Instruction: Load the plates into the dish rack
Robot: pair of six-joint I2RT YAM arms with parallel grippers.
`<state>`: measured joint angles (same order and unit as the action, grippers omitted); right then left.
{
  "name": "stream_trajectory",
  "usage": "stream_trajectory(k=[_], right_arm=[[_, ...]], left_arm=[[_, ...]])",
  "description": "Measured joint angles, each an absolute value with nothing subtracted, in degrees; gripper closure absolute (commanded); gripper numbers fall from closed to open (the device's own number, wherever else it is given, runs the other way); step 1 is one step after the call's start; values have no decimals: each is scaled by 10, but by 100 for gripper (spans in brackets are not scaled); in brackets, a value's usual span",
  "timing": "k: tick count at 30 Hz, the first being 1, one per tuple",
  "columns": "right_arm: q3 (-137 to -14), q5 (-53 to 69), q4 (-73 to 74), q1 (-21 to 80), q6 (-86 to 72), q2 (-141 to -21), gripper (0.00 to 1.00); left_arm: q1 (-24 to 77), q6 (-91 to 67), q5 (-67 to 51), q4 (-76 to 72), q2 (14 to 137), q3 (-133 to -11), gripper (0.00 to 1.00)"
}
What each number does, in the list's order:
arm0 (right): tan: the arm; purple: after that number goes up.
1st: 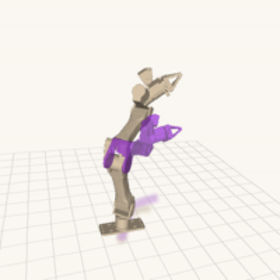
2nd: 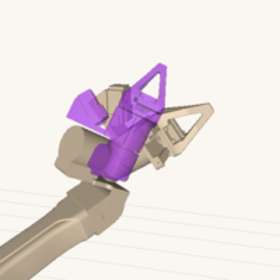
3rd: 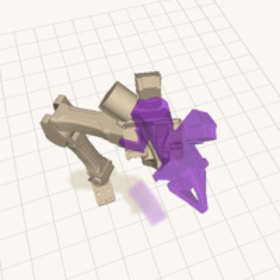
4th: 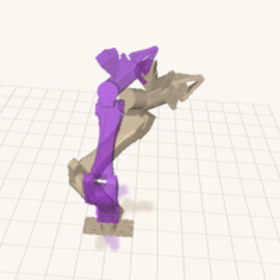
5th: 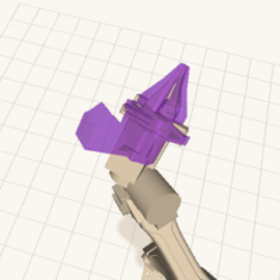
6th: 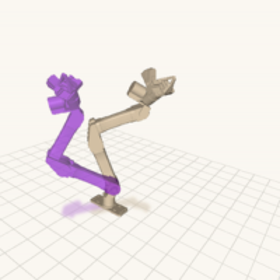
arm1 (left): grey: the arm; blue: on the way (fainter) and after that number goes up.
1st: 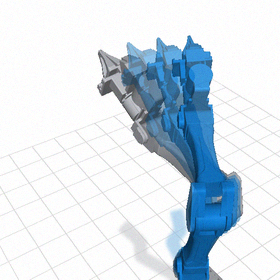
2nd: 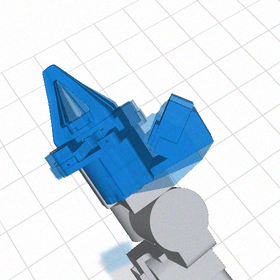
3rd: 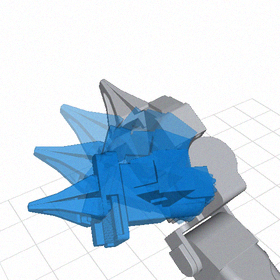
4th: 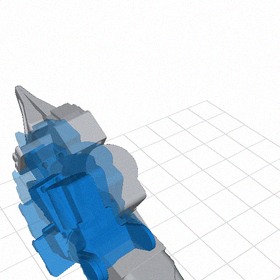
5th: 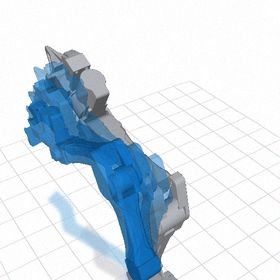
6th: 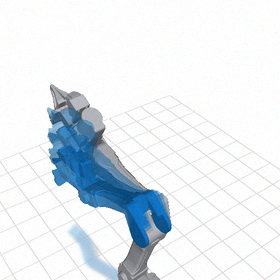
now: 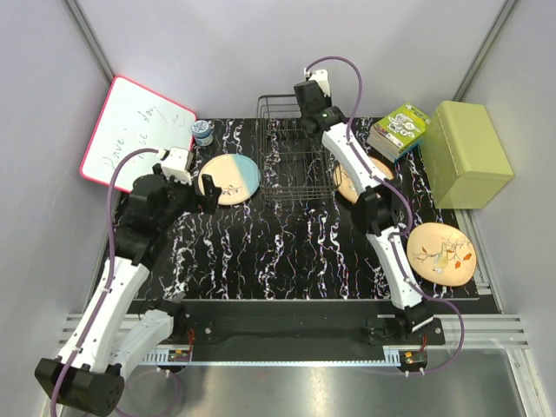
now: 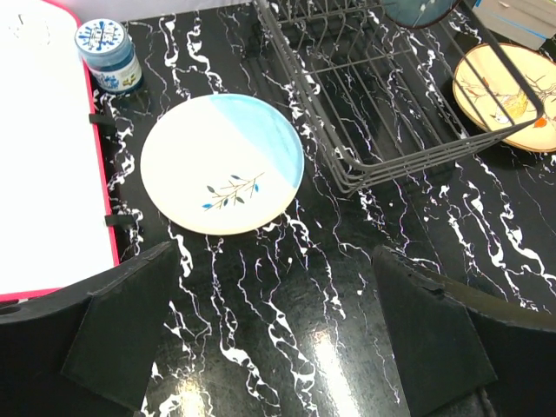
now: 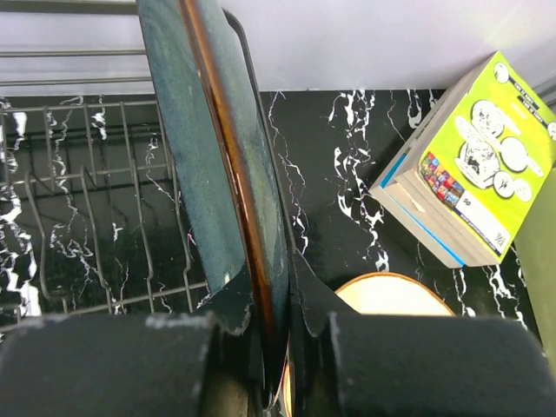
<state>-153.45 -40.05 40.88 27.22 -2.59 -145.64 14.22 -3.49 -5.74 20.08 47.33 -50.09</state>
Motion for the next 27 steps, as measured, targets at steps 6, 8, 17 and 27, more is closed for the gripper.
stream_trajectory(k=[6, 8, 17, 27], right_arm=[[-1525, -424, 407, 278, -47, -1472, 98], [-1521, -428, 414, 282, -54, -1474, 90], [-1519, -468, 387, 299, -63, -1478, 45], [-1384, -469, 387, 304, -46, -1346, 43]], left_arm=[[140, -36, -58, 200, 473, -501, 1], [140, -36, -58, 200, 473, -501, 1], [140, -24, -44, 198, 478, -493, 1], [120, 29, 7, 251, 678, -561, 8]])
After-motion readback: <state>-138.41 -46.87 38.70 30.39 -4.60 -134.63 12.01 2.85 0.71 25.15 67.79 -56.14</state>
